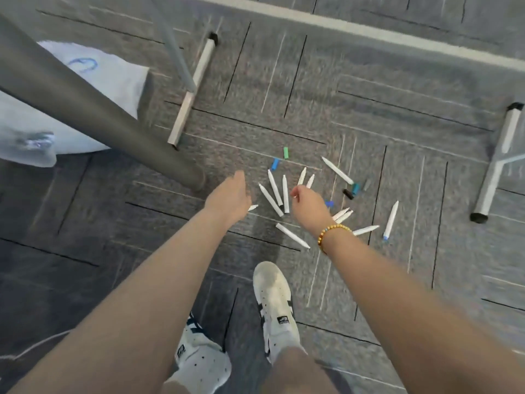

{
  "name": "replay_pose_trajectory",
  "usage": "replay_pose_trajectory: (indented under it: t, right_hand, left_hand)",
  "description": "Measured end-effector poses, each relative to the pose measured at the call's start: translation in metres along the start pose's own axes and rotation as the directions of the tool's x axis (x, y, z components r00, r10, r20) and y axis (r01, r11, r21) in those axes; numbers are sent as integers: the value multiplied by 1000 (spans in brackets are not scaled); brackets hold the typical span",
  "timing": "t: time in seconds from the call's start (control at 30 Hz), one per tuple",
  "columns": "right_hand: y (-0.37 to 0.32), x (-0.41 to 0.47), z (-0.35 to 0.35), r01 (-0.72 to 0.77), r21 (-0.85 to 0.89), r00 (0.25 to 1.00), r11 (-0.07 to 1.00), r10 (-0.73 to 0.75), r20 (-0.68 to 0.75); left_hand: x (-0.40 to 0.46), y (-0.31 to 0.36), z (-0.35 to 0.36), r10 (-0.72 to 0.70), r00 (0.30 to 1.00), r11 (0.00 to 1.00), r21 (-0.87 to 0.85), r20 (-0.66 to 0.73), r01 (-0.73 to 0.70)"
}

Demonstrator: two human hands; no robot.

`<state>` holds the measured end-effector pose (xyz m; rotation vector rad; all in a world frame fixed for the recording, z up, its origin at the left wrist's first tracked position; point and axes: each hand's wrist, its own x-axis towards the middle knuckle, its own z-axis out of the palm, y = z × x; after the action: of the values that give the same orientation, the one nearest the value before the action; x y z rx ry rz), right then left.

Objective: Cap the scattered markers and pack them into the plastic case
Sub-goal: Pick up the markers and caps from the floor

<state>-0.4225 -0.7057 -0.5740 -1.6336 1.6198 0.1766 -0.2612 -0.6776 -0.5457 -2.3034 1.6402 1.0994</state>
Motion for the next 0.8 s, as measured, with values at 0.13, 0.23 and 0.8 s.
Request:
replay_pose_trajectory:
  t: [0.13,0.23,0.8]
  right_hand:
    - [26,24,37,7,-207,993,978,18,117]
    - [44,30,63,42,-425,978,904,51,203]
    - [63,52,82,383,-735,920,560,-304,248]
  left_hand:
    - [29,-19,42,1,998,992,125,57,-8]
    - [47,-35,75,15,999,974,224,43,-25]
    - [93,-43,122,-114,990,949,303,86,83]
